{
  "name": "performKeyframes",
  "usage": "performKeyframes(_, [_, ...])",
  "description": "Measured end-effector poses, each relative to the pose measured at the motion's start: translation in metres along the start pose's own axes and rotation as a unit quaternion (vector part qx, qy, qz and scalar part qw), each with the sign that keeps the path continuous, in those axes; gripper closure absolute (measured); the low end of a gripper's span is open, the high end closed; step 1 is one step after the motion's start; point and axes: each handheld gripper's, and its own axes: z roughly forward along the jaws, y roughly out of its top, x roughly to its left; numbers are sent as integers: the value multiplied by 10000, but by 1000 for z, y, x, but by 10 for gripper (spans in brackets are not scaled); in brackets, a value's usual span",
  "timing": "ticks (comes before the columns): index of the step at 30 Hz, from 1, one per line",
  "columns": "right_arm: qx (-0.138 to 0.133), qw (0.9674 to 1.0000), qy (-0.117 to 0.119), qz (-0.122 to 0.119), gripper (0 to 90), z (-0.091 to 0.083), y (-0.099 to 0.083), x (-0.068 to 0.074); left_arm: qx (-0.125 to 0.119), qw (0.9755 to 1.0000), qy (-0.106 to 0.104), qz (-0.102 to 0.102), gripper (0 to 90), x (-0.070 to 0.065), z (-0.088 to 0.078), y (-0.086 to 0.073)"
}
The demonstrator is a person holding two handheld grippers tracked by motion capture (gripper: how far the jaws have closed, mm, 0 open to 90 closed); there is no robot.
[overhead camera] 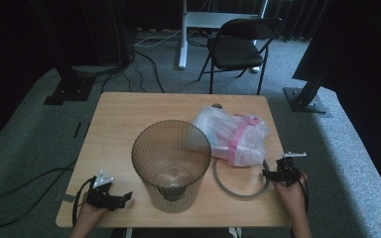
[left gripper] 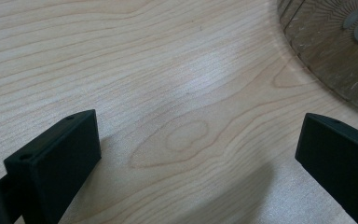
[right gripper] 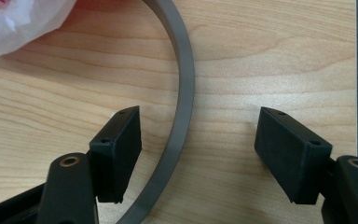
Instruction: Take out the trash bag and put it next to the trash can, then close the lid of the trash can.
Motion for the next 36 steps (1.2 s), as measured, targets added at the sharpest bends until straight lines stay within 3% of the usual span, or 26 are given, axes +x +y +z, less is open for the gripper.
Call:
performKeyframes(3, [48, 9995, -276, -177, 395, 1, 1, 7, 5, 10000, -4, 2, 0, 0, 0, 0])
performKeyframes(9, [-37, 9995, -264, -162, 634, -1, 1, 13, 23, 10000, 2, 30, 0, 0, -1, -1])
performKeyframes(11, [0, 9995, -277, -171, 751, -1, 2, 13, 9, 10000, 12, 28, 0, -1, 0, -1])
performKeyframes(15, [59, 9994, -315, -146, 817, 0, 5, 13, 3, 10000, 0, 20, 0, 0, -1, -1])
performKeyframes(17, [133, 9992, -317, -214, 820, 0, 7, 13, 1, 10000, -2, 22, 0, 0, -1, -1])
performKeyframes(27, [141, 9997, -205, -59, 823, 0, 7, 11, 8, 10000, 18, 55, 0, 0, -1, -1])
performKeyframes(31, [120, 9997, 58, 192, 825, 0, 7, 6, -4, 10000, 18, 36, 0, 0, -1, -1])
performKeyframes(36, [-105, 9983, 386, 432, 828, -5, 8, 0, -13, 10000, 13, 24, 0, 0, -1, -1])
